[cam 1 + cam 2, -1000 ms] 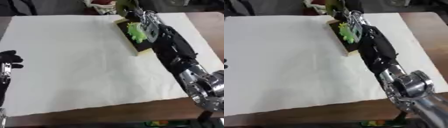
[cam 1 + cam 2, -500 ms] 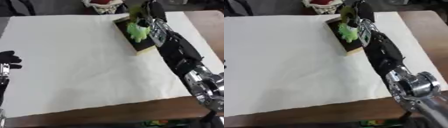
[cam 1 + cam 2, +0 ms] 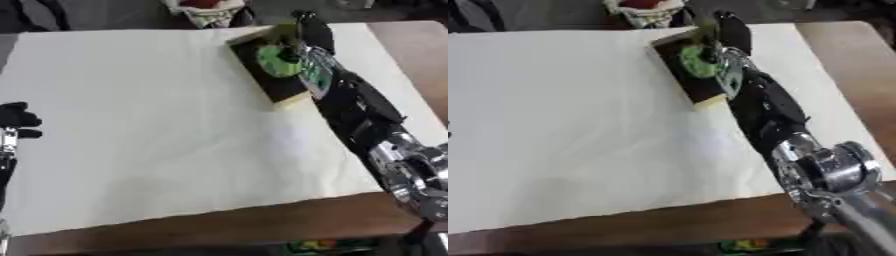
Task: Pick up objects on the table and place them in the box.
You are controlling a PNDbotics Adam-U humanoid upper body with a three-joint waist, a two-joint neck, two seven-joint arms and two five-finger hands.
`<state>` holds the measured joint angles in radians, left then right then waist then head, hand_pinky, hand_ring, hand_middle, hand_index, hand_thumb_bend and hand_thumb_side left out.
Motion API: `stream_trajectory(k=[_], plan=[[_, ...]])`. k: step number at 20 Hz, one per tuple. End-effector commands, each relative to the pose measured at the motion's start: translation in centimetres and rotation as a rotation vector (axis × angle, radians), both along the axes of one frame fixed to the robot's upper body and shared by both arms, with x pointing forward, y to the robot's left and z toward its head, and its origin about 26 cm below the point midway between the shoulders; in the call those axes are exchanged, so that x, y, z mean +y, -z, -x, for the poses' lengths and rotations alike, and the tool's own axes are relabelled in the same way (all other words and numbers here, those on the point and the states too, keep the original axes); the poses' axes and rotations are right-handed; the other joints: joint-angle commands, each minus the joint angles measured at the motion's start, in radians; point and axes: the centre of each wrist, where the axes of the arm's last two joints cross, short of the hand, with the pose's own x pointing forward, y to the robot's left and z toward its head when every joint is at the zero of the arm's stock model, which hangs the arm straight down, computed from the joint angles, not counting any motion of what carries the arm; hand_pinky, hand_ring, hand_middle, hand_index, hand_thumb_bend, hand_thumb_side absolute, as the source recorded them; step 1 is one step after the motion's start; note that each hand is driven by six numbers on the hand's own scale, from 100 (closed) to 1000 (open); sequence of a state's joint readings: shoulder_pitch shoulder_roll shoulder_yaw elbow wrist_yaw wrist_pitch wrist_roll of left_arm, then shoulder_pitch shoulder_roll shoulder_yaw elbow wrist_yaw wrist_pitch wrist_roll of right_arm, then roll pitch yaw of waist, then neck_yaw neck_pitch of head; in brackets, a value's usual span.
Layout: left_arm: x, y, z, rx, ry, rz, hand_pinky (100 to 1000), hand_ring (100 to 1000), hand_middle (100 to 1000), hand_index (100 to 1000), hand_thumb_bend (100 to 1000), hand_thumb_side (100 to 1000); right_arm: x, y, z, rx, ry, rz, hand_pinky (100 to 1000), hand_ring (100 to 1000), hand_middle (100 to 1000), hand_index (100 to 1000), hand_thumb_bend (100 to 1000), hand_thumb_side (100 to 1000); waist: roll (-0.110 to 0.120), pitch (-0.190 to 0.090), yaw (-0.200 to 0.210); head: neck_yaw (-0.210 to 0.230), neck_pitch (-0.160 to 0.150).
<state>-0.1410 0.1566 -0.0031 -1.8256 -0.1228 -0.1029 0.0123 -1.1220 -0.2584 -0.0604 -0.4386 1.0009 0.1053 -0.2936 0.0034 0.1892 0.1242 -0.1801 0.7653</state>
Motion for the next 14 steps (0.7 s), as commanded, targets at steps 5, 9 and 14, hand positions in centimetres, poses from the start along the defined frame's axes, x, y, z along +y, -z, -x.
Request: stream_trajectory(k=[5, 9, 14], plan=[[0.4, -0.9, 0.0, -0.031, -0.009, -0.017, 602, 632, 561, 723, 100, 680, 0.6, -5.0, -0.5, -0.075, -0.151, 0.049, 798, 840, 865, 947, 100, 514, 0.004, -0.014, -0.003, -0.002, 0.005], [0.5, -0.9, 0.1, -0.031, -0.012, -0.017, 602, 632, 561, 723, 100, 679, 1.7, -8.0, -0.4, -0.163, -0.256, 0.064, 793, 836, 858, 949, 100, 414, 0.005, -0.015, -0.011, 0.003, 0.005], [0.6, -0.8, 0.1, -0.029, -0.019, -0.017, 602, 632, 561, 723, 100, 679, 3.5, -11.8, 0.5, -0.272, -0.432, 0.102, 781, 819, 814, 946, 100, 175, 0.008, -0.020, -0.029, 0.014, 0.005]])
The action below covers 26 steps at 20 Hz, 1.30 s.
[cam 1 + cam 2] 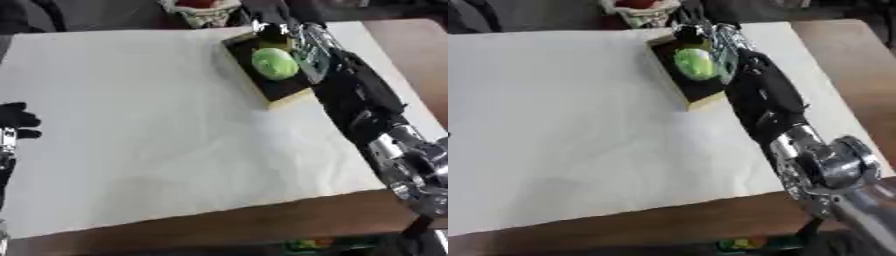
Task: Pick up objects on the table and place them in the box.
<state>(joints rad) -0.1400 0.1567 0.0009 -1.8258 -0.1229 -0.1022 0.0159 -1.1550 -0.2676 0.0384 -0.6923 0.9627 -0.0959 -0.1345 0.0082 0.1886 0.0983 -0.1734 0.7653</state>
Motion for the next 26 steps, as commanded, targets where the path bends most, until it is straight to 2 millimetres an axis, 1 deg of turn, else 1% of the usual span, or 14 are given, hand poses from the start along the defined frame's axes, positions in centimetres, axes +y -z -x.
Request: stream_trajectory(k=[1, 3, 5, 9, 10, 14, 16, 17, 19, 21, 22, 23, 24, 26], plan=[[0.5, -0.8, 0.1, -0.028, -0.015, -0.020, 602, 632, 561, 723, 100, 679, 0.4, -4.3, 0.8, -0.128, -0.109, 0.023, 778, 815, 807, 944, 100, 148, 0.004, -0.021, -0.008, 0.011, 0.005], [0.7, -0.7, 0.2, -0.027, -0.022, -0.020, 602, 632, 561, 723, 100, 678, 0.5, -5.1, 1.4, -0.169, -0.173, 0.025, 768, 799, 788, 937, 100, 100, 0.005, -0.022, -0.017, 0.019, 0.005], [0.8, -0.7, 0.2, -0.027, -0.027, -0.021, 602, 632, 561, 723, 100, 678, 0.2, -5.7, 2.1, -0.208, -0.234, 0.027, 765, 792, 781, 928, 100, 100, 0.004, -0.023, -0.026, 0.025, 0.005], [1.0, -0.7, 0.2, -0.026, -0.037, -0.023, 602, 633, 562, 723, 100, 679, -1.4, -6.1, 3.7, -0.284, -0.328, 0.010, 757, 777, 758, 896, 100, 100, 0.001, -0.025, -0.043, 0.039, 0.005], [1.0, -0.7, 0.2, -0.027, -0.040, -0.023, 602, 633, 563, 723, 100, 679, -2.0, -6.0, 4.1, -0.302, -0.343, -0.005, 746, 763, 730, 877, 100, 100, 0.000, -0.024, -0.048, 0.043, 0.005], [1.2, -0.8, 0.2, -0.032, -0.055, -0.022, 602, 634, 564, 723, 100, 680, -4.1, -4.4, 5.8, -0.345, -0.371, -0.086, 730, 742, 678, 823, 100, 109, -0.002, -0.018, -0.064, 0.068, 0.005], [1.3, -0.9, 0.2, -0.034, -0.061, -0.022, 602, 635, 565, 723, 100, 681, -4.8, -3.3, 6.9, -0.349, -0.373, -0.132, 724, 734, 665, 807, 100, 147, -0.002, -0.015, -0.068, 0.074, 0.005], [1.3, -0.9, 0.2, -0.034, -0.063, -0.021, 602, 635, 565, 723, 100, 671, -4.9, -2.7, 7.4, -0.348, -0.374, -0.159, 722, 731, 662, 803, 100, 173, -0.002, -0.013, -0.071, 0.078, 0.005], [1.3, -0.9, 0.2, -0.034, -0.064, -0.022, 602, 635, 565, 723, 100, 681, -5.2, -1.7, 8.6, -0.338, -0.382, -0.203, 722, 731, 662, 803, 100, 173, -0.003, -0.014, -0.071, 0.079, 0.005], [1.3, -1.0, 0.1, -0.039, -0.067, -0.021, 602, 636, 566, 723, 100, 681, -5.0, -1.0, 9.6, -0.329, -0.390, -0.255, 710, 720, 646, 761, 100, 257, -0.004, -0.008, -0.079, 0.092, 0.005], [1.3, -1.0, 0.1, -0.040, -0.070, -0.021, 602, 636, 566, 723, 100, 682, -5.0, -0.5, 10.1, -0.321, -0.392, -0.282, 709, 719, 645, 758, 100, 263, -0.004, -0.007, -0.082, 0.098, 0.005], [1.4, -1.1, 0.1, -0.041, -0.073, -0.020, 602, 636, 566, 723, 100, 682, -5.1, 0.0, 10.7, -0.311, -0.394, -0.307, 704, 713, 636, 740, 100, 299, -0.004, -0.005, -0.084, 0.106, 0.005], [1.4, -1.1, 0.1, -0.042, -0.075, -0.019, 602, 636, 566, 723, 100, 682, -5.1, 0.5, 11.4, -0.301, -0.395, -0.330, 704, 713, 636, 740, 100, 299, -0.004, -0.005, -0.084, 0.112, 0.005], [1.4, -1.0, 0.1, -0.041, -0.078, -0.018, 602, 637, 567, 723, 100, 684, -5.3, 1.4, 12.7, -0.282, -0.395, -0.383, 698, 706, 622, 718, 100, 339, -0.003, -0.003, -0.085, 0.133, 0.005]])
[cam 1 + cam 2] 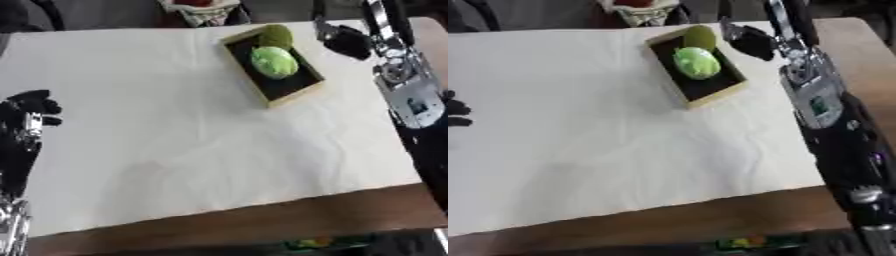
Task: Pick up objects on the table and place them in the box.
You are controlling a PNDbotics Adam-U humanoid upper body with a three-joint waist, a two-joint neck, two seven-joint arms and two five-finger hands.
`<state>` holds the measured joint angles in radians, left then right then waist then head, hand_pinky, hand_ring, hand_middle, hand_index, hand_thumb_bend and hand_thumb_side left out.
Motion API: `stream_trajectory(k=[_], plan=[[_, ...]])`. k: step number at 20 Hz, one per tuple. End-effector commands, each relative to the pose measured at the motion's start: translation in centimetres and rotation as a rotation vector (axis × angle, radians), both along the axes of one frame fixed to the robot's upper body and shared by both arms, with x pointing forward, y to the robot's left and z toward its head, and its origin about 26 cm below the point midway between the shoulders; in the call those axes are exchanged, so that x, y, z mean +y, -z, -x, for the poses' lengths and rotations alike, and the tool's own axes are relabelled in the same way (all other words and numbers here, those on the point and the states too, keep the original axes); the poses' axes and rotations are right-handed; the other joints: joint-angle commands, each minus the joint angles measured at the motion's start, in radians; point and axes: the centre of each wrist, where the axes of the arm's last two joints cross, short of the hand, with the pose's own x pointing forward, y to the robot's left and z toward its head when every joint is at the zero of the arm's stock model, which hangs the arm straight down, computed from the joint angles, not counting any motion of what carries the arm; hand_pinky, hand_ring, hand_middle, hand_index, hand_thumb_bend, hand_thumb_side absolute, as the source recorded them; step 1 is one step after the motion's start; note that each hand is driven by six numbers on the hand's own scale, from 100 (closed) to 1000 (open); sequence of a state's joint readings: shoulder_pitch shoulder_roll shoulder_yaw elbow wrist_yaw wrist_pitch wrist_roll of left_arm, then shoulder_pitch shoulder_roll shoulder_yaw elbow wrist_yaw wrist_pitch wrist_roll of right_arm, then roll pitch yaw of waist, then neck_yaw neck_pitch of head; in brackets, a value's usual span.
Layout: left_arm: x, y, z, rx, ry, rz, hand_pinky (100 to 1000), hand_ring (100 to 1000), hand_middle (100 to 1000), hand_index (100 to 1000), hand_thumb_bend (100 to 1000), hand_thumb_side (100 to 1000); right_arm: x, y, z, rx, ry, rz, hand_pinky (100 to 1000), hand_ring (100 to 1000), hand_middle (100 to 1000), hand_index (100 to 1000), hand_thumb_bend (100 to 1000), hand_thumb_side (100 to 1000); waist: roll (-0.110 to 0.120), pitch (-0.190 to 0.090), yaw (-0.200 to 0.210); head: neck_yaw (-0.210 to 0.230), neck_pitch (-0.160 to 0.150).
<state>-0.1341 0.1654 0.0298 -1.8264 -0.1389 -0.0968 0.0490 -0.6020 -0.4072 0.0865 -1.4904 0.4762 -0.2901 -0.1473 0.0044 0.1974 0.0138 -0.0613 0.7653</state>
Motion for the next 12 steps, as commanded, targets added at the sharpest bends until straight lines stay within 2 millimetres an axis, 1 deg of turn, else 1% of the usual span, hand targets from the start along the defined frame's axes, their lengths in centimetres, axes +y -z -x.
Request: stream_trajectory(k=[1, 4, 6, 9, 12], plan=[[0.4, -1.0, 0.0, -0.034, -0.011, -0.015, 603, 638, 567, 723, 100, 685, -0.1, -1.0, 1.9, -0.025, -0.025, -0.077, 696, 702, 616, 707, 100, 347, 0.001, -0.011, 0.000, 0.030, 0.005], [0.3, -1.0, 0.0, -0.035, -0.010, -0.014, 602, 640, 568, 723, 100, 686, -0.4, 0.1, 4.1, 0.008, -0.037, -0.159, 687, 691, 602, 697, 100, 389, 0.000, -0.008, -0.001, 0.047, 0.005], [0.2, -0.9, 0.0, -0.032, -0.007, -0.013, 602, 641, 568, 722, 100, 691, -0.4, 0.6, 5.3, 0.030, -0.041, -0.211, 682, 684, 596, 692, 100, 426, -0.002, -0.004, -0.003, 0.062, 0.005], [0.2, -0.8, 0.0, -0.028, -0.005, -0.013, 602, 644, 568, 722, 100, 693, -0.6, 1.3, 6.5, 0.069, -0.039, -0.289, 675, 675, 586, 689, 100, 475, -0.005, 0.001, -0.010, 0.082, 0.005], [0.1, -0.8, 0.0, -0.027, -0.002, -0.014, 602, 645, 568, 722, 100, 697, -1.2, 2.2, 7.2, 0.102, -0.033, -0.371, 672, 668, 581, 685, 100, 509, -0.004, 0.009, -0.019, 0.102, 0.005]])
